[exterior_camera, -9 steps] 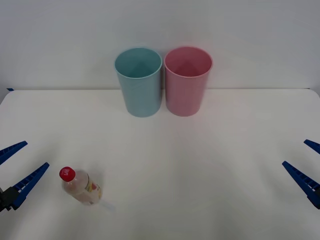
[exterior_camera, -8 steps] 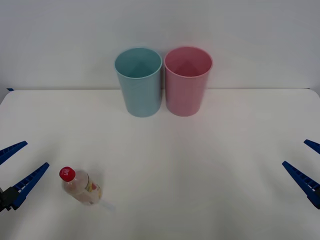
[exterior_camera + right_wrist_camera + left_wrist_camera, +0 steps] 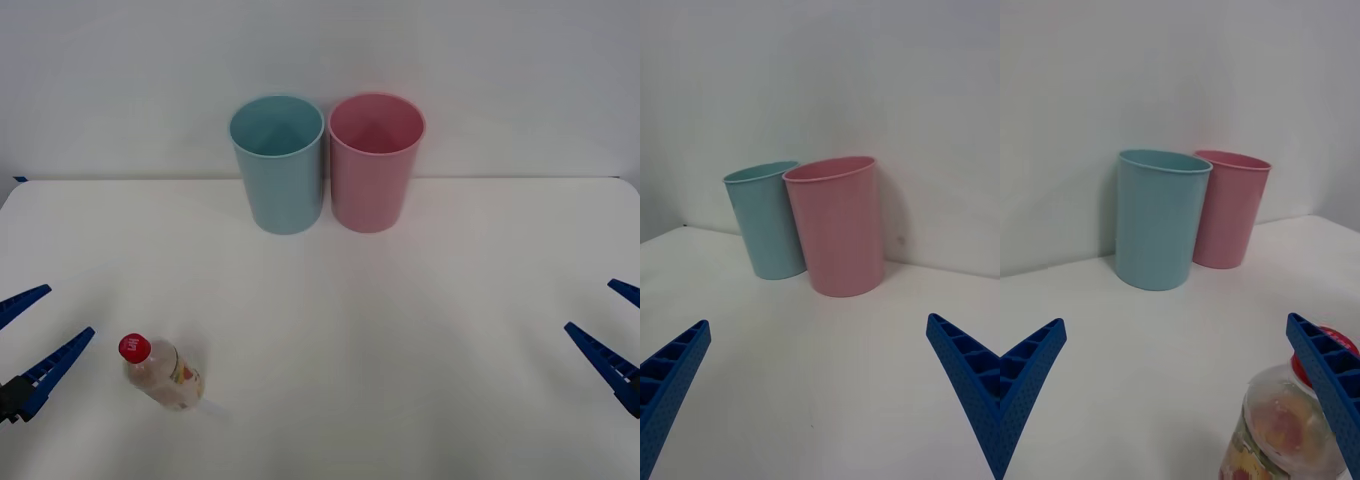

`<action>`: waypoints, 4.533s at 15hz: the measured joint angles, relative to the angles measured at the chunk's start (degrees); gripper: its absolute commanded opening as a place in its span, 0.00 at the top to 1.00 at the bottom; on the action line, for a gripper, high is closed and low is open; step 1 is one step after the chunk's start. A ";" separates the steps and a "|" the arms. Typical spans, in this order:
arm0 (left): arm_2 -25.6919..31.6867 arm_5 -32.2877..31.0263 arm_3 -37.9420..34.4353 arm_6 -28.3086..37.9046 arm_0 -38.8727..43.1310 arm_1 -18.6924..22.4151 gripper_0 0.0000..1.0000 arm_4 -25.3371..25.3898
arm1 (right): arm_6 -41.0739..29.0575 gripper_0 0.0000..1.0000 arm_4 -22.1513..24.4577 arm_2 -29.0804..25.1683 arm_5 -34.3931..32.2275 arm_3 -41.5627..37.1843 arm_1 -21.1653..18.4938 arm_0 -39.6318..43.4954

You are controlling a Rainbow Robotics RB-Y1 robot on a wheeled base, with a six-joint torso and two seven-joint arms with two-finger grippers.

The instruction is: Grasp the object on the table and drop it into the matching bin: aluminum can to the light blue bin, PET bottle to the pink bin.

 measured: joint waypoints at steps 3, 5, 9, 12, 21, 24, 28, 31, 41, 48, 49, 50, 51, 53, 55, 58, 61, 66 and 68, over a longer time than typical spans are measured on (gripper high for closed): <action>0.18 0.00 0.09 -0.02 0.93 1.49 0.00 -0.06 | 0.00 0.00 0.00 0.00 0.00 0.00 0.00 0.00; 0.17 0.01 0.13 -0.11 1.93 2.88 0.00 -0.20 | 0.00 0.00 0.00 0.00 0.00 0.00 0.00 0.00; -0.10 -1.16 3.42 -2.91 3.10 6.43 0.00 -0.31 | 0.00 0.00 0.00 0.00 0.00 0.00 0.00 0.00; -0.99 -2.52 8.57 -8.52 2.82 9.69 0.00 -0.25 | 0.00 0.00 0.00 0.00 0.00 0.00 0.00 0.00; -5.58 -4.30 12.12 -16.27 4.25 12.21 0.00 -2.96 | 0.01 0.00 0.00 0.00 0.00 0.00 0.00 0.00; -9.02 -4.30 16.73 -21.89 3.12 12.69 0.00 -0.95 | -0.01 0.00 0.00 0.00 0.00 0.00 0.00 0.00; -12.85 -4.29 19.79 -24.41 1.91 12.64 0.00 1.99 | 0.00 0.00 0.00 0.00 0.00 0.00 0.00 0.00; -14.44 -3.99 20.24 -24.73 1.59 11.77 0.00 3.31 | 0.00 0.00 0.00 0.00 0.00 0.00 0.00 0.00; -17.11 -2.84 20.24 -25.70 -0.81 5.75 0.00 2.06 | 0.00 0.00 0.00 0.00 0.00 0.00 0.00 0.00; -17.14 -2.39 20.35 -26.29 -3.24 0.58 0.00 -0.40 | 0.00 0.00 0.00 0.00 0.00 0.00 0.00 0.00; -17.13 -2.36 20.40 -26.39 -3.51 -0.02 0.00 -0.62 | 0.00 0.00 0.00 0.00 0.00 0.00 0.00 0.00; -17.14 -2.30 20.41 -26.45 -3.77 -0.64 0.00 -1.00 | 0.00 0.00 0.00 0.00 0.00 0.00 0.00 0.00; -17.14 -2.21 20.41 -26.49 -4.03 -1.20 0.00 -1.32 | 0.00 0.00 0.00 0.00 0.00 0.00 0.00 0.00; -17.13 -1.93 20.42 -26.68 -4.51 -2.40 0.00 -1.92 | 0.00 0.00 0.00 0.00 0.00 0.00 0.00 0.00; -17.13 -1.65 20.42 -26.87 -5.04 -3.77 0.00 -2.40 | 0.00 0.00 0.00 0.00 0.00 0.00 0.00 0.00; -17.02 -1.03 20.42 -27.27 -5.89 -5.70 0.00 -3.37 | 0.00 0.00 0.00 0.00 0.00 0.00 0.00 0.00; -16.70 -0.86 20.46 -27.27 -6.18 -6.29 0.00 -3.93 | 0.00 0.00 0.00 0.00 0.00 0.00 0.00 0.00; -16.42 -0.91 20.50 -27.44 -6.27 -6.33 1.00 -3.93 | 0.00 0.00 0.00 0.00 0.00 0.00 0.00 0.00; -16.21 -0.92 20.49 -27.57 -6.27 -6.32 1.00 -3.75 | 0.00 0.00 0.00 0.00 0.00 0.00 0.00 0.00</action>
